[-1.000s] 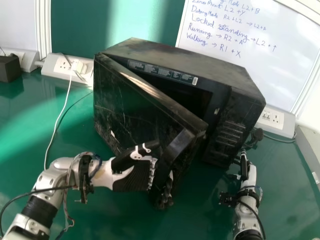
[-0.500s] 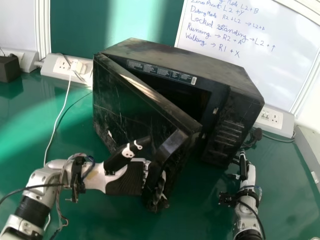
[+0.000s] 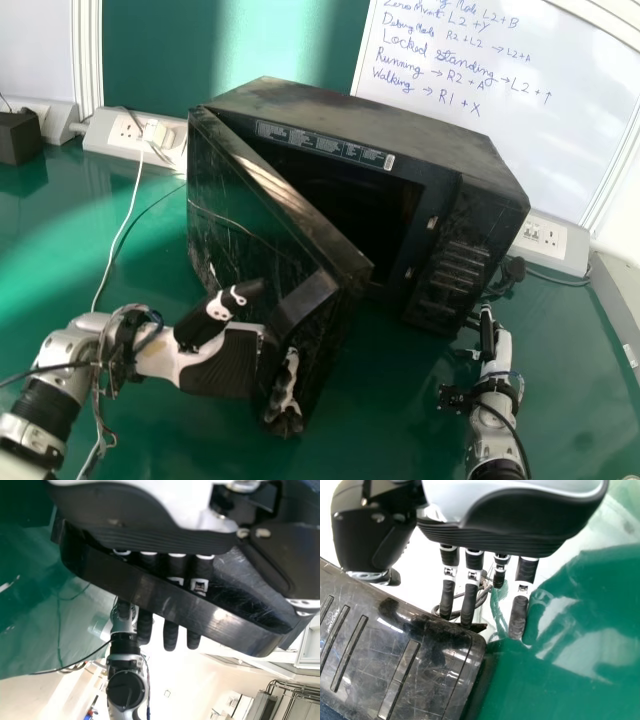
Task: Open the door of oven
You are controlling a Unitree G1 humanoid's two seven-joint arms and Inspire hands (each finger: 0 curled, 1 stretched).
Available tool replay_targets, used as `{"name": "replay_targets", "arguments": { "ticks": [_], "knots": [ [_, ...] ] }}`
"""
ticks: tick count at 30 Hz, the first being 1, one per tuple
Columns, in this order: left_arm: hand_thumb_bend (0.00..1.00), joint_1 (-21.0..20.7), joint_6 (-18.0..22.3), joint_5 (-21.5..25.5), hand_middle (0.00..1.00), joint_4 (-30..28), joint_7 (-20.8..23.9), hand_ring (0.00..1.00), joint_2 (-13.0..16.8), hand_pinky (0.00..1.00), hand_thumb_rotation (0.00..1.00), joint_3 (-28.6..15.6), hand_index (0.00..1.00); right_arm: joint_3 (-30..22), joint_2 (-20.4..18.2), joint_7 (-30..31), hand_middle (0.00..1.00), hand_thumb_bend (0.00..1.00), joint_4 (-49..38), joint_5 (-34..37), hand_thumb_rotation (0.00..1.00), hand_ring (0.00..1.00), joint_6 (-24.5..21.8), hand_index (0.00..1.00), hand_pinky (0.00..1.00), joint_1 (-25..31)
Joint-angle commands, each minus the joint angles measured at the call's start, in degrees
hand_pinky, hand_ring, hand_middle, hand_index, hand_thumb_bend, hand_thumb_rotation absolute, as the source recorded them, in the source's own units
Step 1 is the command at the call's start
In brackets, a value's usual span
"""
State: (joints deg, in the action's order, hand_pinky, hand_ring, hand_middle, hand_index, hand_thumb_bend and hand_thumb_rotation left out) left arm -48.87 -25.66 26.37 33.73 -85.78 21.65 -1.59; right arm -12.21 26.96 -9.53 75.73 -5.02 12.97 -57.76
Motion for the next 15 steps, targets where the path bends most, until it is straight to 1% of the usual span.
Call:
{"name": "replay_targets", "arguments": {
  "ticks": [1,2,3,4,5,6,7,8,9,10,11,12,13,14,15],
  "knots": [
    [0.97,-7.31,-1.17,13.8,0.16,-2.22,-6.72,0.09,-0.07,0.03,0.49,-2.8,0.27,0.34,-0.5,1.17,0.66,0.65,0.89,-0.31,1.0,0.48,-0.91,0.66,0.37,-0.06],
    [0.99,-6.38,-0.33,12.64,0.15,-4.25,-6.23,0.09,0.09,0.03,0.52,-4.94,0.22,0.32,-0.5,1.18,0.67,0.67,0.89,-0.28,1.0,0.48,-0.91,0.66,0.37,-0.06],
    [1.0,-4.98,-0.3,12.23,0.15,-6.84,-4.86,0.09,0.29,0.04,0.55,-6.75,0.19,0.34,-0.5,1.15,0.66,0.67,0.88,-0.29,1.0,0.48,-0.91,0.66,0.37,-0.06],
    [1.0,-3.44,1.15,12.39,0.14,-9.04,-3.67,0.09,-0.18,0.03,0.59,-8.51,0.17,0.41,-0.49,1.16,0.66,0.66,0.88,-0.35,1.0,0.48,-0.92,0.67,0.37,-0.05],
    [0.97,-1.85,2.83,12.43,0.14,-11.37,-2.0,0.08,-0.53,0.03,0.64,-9.79,0.17,0.57,-0.44,1.09,0.67,0.64,0.89,-0.52,1.0,0.48,-0.92,0.67,0.37,-0.04],
    [0.94,-0.53,1.65,12.82,0.13,-13.43,-0.23,0.08,-0.16,0.03,0.69,-10.54,0.23,0.72,-0.42,0.97,0.67,0.62,0.89,-0.67,1.0,0.48,-0.94,0.67,0.37,-0.03],
    [0.92,0.64,0.56,13.33,0.15,-15.1,1.17,0.09,0.02,0.04,0.66,-11.36,0.31,0.78,-0.42,0.88,0.67,0.62,0.89,-0.72,1.0,0.48,-0.92,0.67,0.37,-0.03],
    [0.9,2.07,0.98,13.32,0.16,-17.3,3.21,0.1,-0.22,0.04,0.65,-12.25,0.39,0.79,-0.44,0.77,0.67,0.62,0.88,-0.7,1.0,0.48,-0.96,0.67,0.38,-0.05],
    [0.9,3.3,2.14,12.66,0.17,-19.6,4.95,0.1,-0.25,0.04,0.67,-12.74,0.4,0.71,-0.48,0.72,0.66,0.62,0.89,-0.58,1.0,0.48,-1.0,0.67,0.38,-0.08],
    [0.91,4.08,4.29,11.94,0.16,-21.28,5.91,0.09,-0.52,0.04,0.71,-13.19,0.37,0.65,-0.5,0.71,0.66,0.62,0.91,-0.48,1.0,0.48,-1.07,0.66,0.38,-0.14],
    [0.9,4.52,6.54,11.7,0.14,-22.04,6.15,0.08,-1.08,0.03,0.74,-13.77,0.31,0.67,-0.51,0.66,0.66,0.63,0.92,-0.46,1.0,0.47,-1.13,0.66,0.37,-0.18],
    [0.86,4.81,8.64,11.33,0.13,-22.4,6.24,0.07,-1.46,0.02,0.72,-14.26,0.26,0.67,-0.53,0.6,0.65,0.64,0.92,-0.44,1.0,0.47,-1.09,0.66,0.37,-0.19],
    [0.81,5.02,10.62,11.14,0.13,-22.25,6.18,0.07,-1.92,0.02,0.61,-14.89,0.2,0.63,-0.57,0.56,0.65,0.63,0.91,-0.37,1.0,0.47,-1.04,0.66,0.36,-0.18],
    [0.77,4.81,9.9,11.46,0.14,-21.14,5.36,0.07,-1.5,0.02,0.46,-15.09,0.2,0.54,-0.61,0.62,0.65,0.63,0.9,-0.25,1.0,0.47,-1.0,0.66,0.36,-0.17],
    [0.62,4.21,10.91,11.9,0.15,-19.15,3.48,0.08,-1.73,0.02,0.23,-15.47,0.36,0.47,-0.63,0.69,0.65,0.63,0.9,-0.17,1.0,0.47,-0.98,0.66,0.37,-0.16]
  ]
}}
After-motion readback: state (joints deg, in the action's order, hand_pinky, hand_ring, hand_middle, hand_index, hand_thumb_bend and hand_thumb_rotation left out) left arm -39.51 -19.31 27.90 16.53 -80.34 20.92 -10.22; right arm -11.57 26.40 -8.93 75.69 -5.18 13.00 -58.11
